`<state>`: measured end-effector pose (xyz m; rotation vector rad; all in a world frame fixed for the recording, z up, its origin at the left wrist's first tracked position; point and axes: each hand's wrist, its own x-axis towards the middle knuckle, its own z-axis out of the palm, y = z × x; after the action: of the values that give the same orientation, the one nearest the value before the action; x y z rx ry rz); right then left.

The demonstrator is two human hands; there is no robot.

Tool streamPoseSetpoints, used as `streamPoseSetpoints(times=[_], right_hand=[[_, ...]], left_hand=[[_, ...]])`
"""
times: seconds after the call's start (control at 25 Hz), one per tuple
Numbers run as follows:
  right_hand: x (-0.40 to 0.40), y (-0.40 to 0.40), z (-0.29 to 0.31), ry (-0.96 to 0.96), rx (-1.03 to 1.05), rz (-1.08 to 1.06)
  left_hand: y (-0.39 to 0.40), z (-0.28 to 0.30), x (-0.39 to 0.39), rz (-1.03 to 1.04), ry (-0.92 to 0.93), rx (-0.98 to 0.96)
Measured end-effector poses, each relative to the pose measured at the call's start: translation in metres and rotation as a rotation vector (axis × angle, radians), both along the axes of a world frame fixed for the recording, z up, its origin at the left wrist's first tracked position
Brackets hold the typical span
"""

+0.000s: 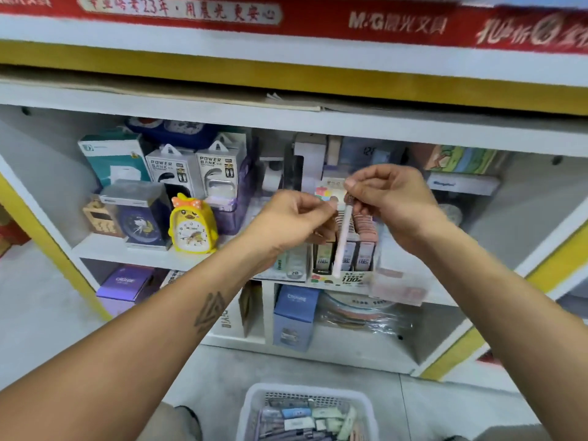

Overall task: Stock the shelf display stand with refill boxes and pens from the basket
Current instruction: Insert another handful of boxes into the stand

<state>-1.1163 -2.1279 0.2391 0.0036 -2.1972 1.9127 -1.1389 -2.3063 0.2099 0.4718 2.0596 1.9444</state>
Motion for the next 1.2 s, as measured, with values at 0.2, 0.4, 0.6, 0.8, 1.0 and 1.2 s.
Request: streamPoseSetpoints(times=[0.2,0.4,0.6,0.8,1.0,1.2], right_hand=[[0.025,0.079,0.007,0.114,0.188,-0.291],[0.018,0.105,-0.022,0.138,0.623,-0.379],[0.008,0.107,-0.047,0.121,0.85,-0.357],[0.002,0.105,-0.051,0.157,0.865,-0.307],[-0.004,0.106,-0.055,0.183,0.84,-0.293],[-0.012,0.104,-0.062,0.174,0.971,-0.212]], left_hand=[[0.049,-0.016,0.004,-0.062,0.712,-0.542],[0.074,-0.038,0.005,-0.253,0.944,-0.853],[0.085,-0.05,0.005,-0.235,1.019,-0.896],[0.1,-0.053,0.006,-0.183,1.003,-0.895],[0.103,-0.054,0.004,-0.17,0.967,-0.863],[0.103,-0.057,0.002,-0.155,0.974,-0.846]])
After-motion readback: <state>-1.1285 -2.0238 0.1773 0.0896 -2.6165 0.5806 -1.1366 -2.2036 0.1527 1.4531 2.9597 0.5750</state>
